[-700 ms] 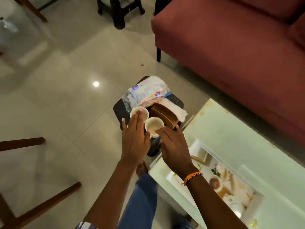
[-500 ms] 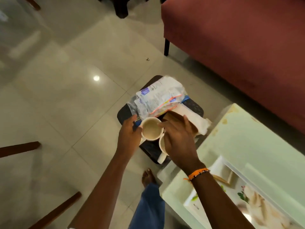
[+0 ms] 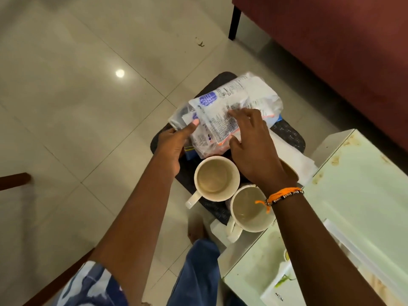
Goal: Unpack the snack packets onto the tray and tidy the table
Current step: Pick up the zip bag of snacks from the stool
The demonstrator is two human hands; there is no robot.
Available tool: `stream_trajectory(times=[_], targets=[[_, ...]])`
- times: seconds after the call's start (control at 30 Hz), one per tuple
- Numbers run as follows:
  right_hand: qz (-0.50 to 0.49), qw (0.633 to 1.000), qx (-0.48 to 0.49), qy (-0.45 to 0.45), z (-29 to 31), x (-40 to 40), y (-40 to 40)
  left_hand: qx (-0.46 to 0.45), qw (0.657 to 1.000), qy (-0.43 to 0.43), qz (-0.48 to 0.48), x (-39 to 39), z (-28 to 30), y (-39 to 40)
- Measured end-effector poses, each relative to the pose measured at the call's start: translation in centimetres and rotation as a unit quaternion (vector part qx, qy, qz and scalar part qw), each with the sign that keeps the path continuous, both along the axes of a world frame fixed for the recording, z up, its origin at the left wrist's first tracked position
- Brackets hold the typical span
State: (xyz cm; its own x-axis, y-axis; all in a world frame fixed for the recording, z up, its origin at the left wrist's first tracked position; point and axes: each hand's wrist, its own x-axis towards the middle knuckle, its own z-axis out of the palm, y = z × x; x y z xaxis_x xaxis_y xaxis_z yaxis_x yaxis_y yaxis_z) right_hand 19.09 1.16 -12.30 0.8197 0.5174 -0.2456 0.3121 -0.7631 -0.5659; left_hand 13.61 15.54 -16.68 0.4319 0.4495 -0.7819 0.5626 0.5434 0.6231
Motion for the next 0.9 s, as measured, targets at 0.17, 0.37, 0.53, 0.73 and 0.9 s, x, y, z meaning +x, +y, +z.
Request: stream_trajectory(times=[0.17, 0.37, 0.53, 0.73, 0.9], targets=[[-0.023, 0.998, 0.047, 0.029, -0.1, -0.2, -0.7, 0.025, 0.999, -0.028, -0.008, 0.5, -0.1, 0.4], [-0.052, 0.991, 0.095, 0.073, 0.6, -0.2, -1.9, 0.096, 0.99, -0.093, -0.041, 1.9, 2.3, 0.0], [-0.102, 0.975, 0.169, 0.105, 2.7, -0.5, -3.2, 0.241, 0.946, -0.211, -0.043, 2.6, 6.1, -1.7], [-0.247, 0.835, 0.386, 0.304, 5.8, -2.3, -8.0, 0.41, 0.846, -0.29, -0.181, 0.3, 11.7, -8.8], [-0.305, 0.705, 0.527, 0.364, 8.0, -5.3, -15.7, 0.496, 0.716, -0.339, -0.356, -5.5, 13.6, -18.0]])
